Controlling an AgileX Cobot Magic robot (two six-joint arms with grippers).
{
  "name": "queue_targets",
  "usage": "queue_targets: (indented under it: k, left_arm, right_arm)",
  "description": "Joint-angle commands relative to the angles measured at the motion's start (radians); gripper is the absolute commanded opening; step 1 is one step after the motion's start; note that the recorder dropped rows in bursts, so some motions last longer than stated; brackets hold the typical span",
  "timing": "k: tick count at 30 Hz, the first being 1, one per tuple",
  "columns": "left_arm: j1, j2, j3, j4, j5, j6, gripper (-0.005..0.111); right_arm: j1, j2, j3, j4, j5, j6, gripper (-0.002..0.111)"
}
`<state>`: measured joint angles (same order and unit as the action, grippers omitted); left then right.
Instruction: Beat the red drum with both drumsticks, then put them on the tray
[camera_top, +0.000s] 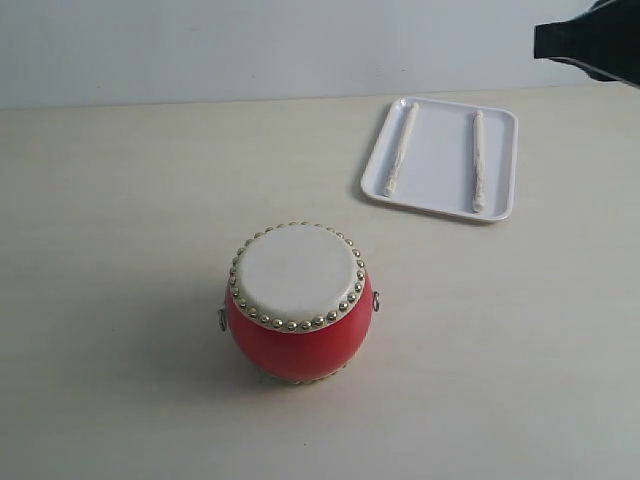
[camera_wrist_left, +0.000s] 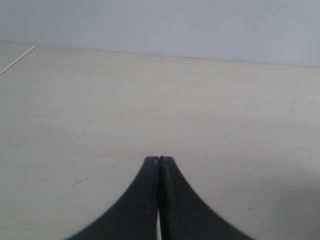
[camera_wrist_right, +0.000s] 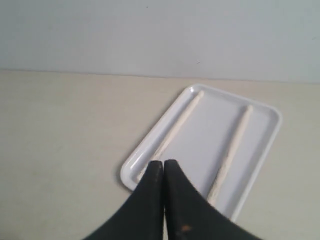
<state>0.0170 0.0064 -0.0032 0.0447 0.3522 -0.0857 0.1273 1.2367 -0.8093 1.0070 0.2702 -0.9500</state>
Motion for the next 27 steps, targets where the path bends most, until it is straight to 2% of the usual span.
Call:
queue_targets:
  k: [1, 9, 16, 23, 25, 27]
  left_arm:
    - [0.002, -0.006, 0.003, -0.004, 0.000, 0.002, 0.000]
    - [0.002, -0.006, 0.003, -0.004, 0.000, 0.002, 0.000]
    - [0.002, -0.006, 0.003, -0.004, 0.000, 0.002, 0.000]
    - [0.002, -0.006, 0.003, -0.004, 0.000, 0.002, 0.000]
    - [0.002, -0.006, 0.003, -0.004, 0.000, 0.002, 0.000]
    - [0.002, -0.006, 0.003, -0.004, 0.000, 0.002, 0.000]
  right_arm:
    - [0.000, -0.193, 0.123, 0.006, -0.086, 0.000, 0.000]
    - [0.000, -0.434, 0.265, 0.004, -0.120, 0.000, 0.000]
    - [0.000, -0.455, 0.304, 0.004, -0.145, -0.005, 0.000]
    - [0.000, -0.463, 0.303, 0.002, -0.096, -0.003, 0.000]
    - [0.000, -0.502, 0.321, -0.061, -0.076, 0.042, 0.000]
    - [0.000, -0.554, 0.356, -0.188, -0.089, 0.183, 0.000]
